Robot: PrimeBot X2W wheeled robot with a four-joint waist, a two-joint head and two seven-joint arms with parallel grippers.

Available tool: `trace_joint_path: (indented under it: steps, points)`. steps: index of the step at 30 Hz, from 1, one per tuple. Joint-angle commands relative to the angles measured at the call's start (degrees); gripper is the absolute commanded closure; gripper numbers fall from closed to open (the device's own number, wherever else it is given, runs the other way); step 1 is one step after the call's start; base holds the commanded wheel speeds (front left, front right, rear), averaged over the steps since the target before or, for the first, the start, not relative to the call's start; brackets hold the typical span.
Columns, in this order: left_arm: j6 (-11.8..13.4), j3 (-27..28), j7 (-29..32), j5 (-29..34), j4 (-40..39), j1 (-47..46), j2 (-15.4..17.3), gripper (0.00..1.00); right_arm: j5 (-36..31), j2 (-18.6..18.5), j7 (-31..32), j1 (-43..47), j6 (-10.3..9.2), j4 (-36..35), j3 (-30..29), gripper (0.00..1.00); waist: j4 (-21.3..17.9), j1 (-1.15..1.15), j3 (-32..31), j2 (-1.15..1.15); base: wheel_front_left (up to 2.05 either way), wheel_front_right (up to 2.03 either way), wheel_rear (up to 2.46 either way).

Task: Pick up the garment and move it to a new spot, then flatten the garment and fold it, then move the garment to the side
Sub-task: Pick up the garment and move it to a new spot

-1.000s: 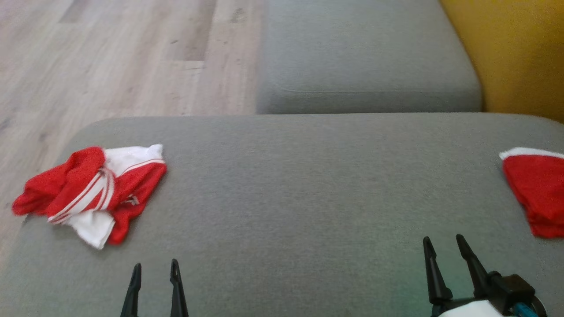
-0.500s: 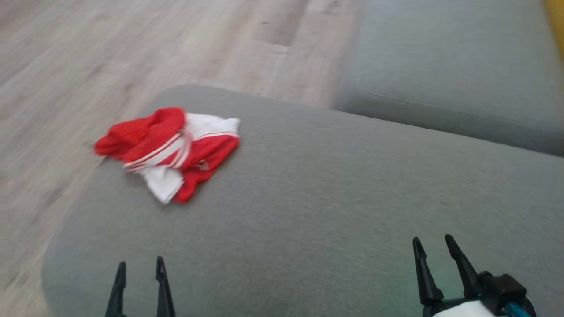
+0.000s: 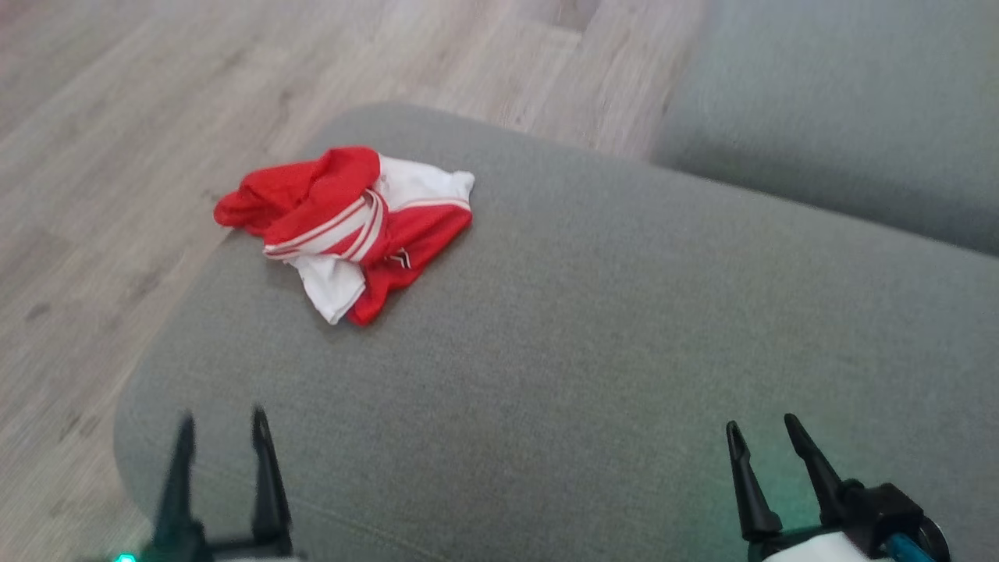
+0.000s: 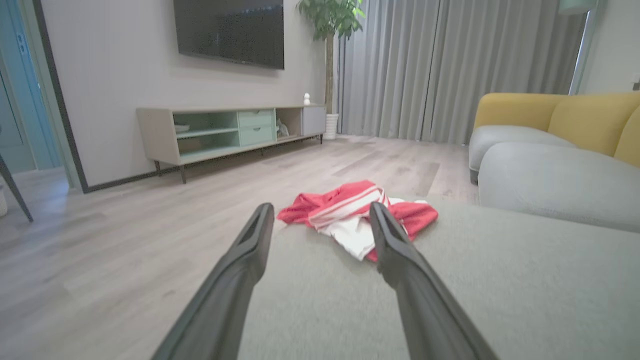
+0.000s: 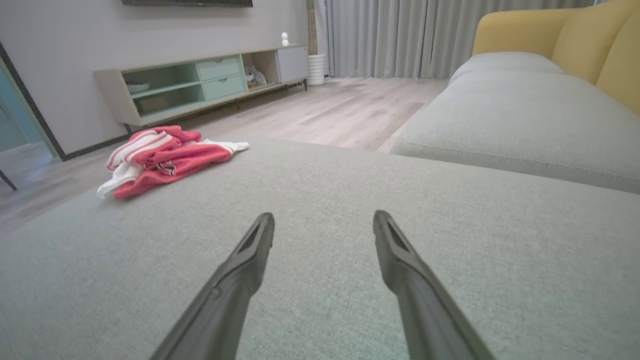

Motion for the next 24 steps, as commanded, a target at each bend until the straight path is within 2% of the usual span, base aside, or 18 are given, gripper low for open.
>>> trace_joint_path:
  steps: [1, 4, 5, 8, 9, 11, 16, 20, 24]
  points:
    - [-0.6, 2.8, -0.3, 0.6, -2.9, -6.7, 0.5, 0.0, -0.9, -1.7, -0.6, -3.0, -0.04, -1.8, 1.6, 0.0, -0.5, 0.0, 3.2, 0.0, 0.0, 0.0, 0.0]
    - [-1.7, 3.2, -0.3, 0.9, -3.8, -13.3, 1.0, 0.0, -1.6, -5.1, -0.6, -5.2, -0.04, -2.7, 2.1, 0.0, -1.4, 0.0, 8.8, 0.0, 0.0, 0.0, 0.0]
    - [-1.7, 3.2, -0.3, 0.9, -3.8, -13.3, 1.0, 0.0, -1.6, -5.1, -0.6, -5.2, -0.04, -2.7, 2.1, 0.0, -1.4, 0.0, 8.8, 0.0, 0.0, 0.0, 0.0]
    - [-3.6, 2.6, -0.3, 1.5, -2.4, -21.6, 2.2, 0.0, -1.9, -8.9, -0.6, -7.8, -0.04, -4.0, 2.4, 0.0, -2.5, 0.0, 14.1, 0.0, 0.0, 0.0, 0.0]
    - [-5.1, 2.0, -0.3, 1.3, 0.8, -27.8, 2.7, 0.0, -2.0, -11.6, -0.6, -9.3, -0.04, -4.9, 2.4, 0.0, -3.1, 0.0, 17.4, 0.0, 0.0, 0.0, 0.0]
    - [-6.5, 0.9, -0.1, 1.7, 5.7, -34.2, 3.5, 0.0, -2.1, -14.1, -0.6, -10.4, -0.04, -5.5, 2.5, 0.0, -3.8, 0.0, 19.8, 0.0, 0.0, 0.0, 0.0]
    - [-8.5, -0.1, 5.4, 1.6, 19.5, -49.1, 4.4, 0.0, -1.6, -19.2, -0.6, -12.2, -0.04, -7.3, 1.8, 0.0, -5.5, 0.0, 24.2, 0.0, 0.0, 0.0, 0.0]
    - [-7.9, -0.1, 12.0, 2.0, 31.0, -56.5, 5.3, 0.0, -1.0, -22.0, -0.6, -13.1, -0.04, -8.4, 1.7, 0.0, -7.3, 0.0, 26.7, 0.0, 0.0, 0.0, 0.0]
    - [-4.9, 0.8, 18.8, 2.5, 42.1, -60.7, 6.2, 0.0, -0.4, -23.8, -0.6, -13.5, -0.04, -9.5, 1.3, 0.0, -8.4, 0.0, 29.3, 0.0, 0.0, 0.0, 0.0]
